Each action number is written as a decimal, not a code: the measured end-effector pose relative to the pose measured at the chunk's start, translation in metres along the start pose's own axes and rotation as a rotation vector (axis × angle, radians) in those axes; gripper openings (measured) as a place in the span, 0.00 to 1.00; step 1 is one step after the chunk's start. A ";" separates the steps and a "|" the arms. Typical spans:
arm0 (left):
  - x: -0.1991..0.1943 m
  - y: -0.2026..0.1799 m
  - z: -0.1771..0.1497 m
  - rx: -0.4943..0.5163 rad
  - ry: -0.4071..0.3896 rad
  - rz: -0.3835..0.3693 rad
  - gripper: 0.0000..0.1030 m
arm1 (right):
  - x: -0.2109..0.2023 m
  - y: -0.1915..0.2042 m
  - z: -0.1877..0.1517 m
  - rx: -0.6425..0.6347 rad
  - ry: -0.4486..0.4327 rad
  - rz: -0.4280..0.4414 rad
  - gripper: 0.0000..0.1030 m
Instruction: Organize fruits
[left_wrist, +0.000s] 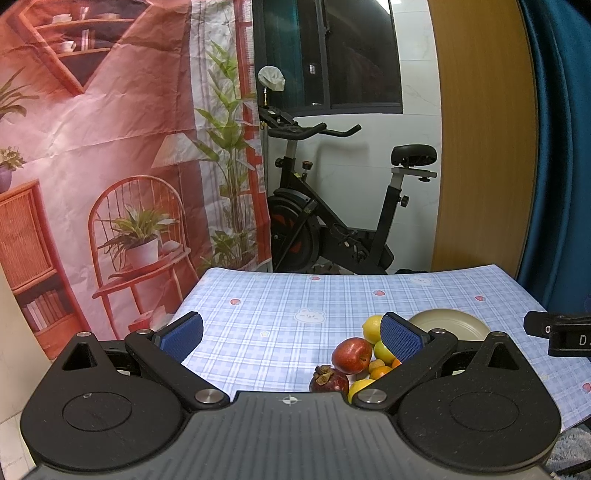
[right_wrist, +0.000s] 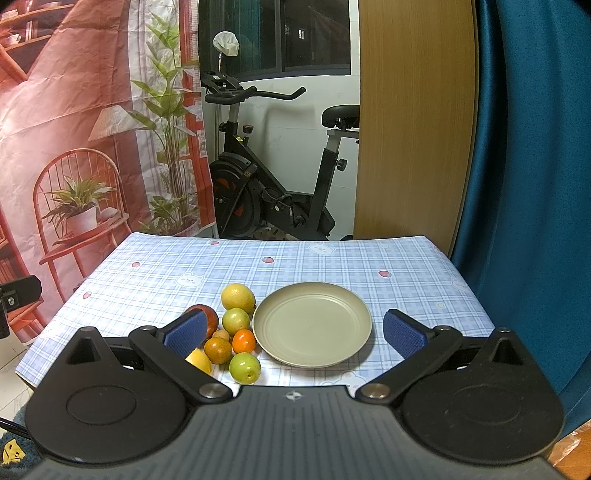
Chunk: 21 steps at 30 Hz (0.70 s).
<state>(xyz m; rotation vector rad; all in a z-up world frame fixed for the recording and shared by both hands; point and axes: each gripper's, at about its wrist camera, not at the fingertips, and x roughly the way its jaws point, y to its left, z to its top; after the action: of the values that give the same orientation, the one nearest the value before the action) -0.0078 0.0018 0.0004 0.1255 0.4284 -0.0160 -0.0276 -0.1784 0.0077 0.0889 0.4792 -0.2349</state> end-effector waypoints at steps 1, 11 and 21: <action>0.000 0.000 0.000 -0.003 0.000 -0.001 1.00 | -0.001 0.000 0.000 0.000 0.000 0.000 1.00; 0.000 0.000 0.004 -0.008 -0.013 -0.015 1.00 | -0.001 0.009 -0.006 -0.011 -0.020 0.011 1.00; 0.018 0.001 0.023 0.021 -0.108 0.019 1.00 | 0.019 -0.007 0.019 0.008 -0.058 0.071 1.00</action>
<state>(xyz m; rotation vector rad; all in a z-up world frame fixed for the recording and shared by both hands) 0.0180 -0.0003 0.0139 0.1484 0.3190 -0.0085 -0.0044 -0.1922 0.0152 0.1065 0.4163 -0.1690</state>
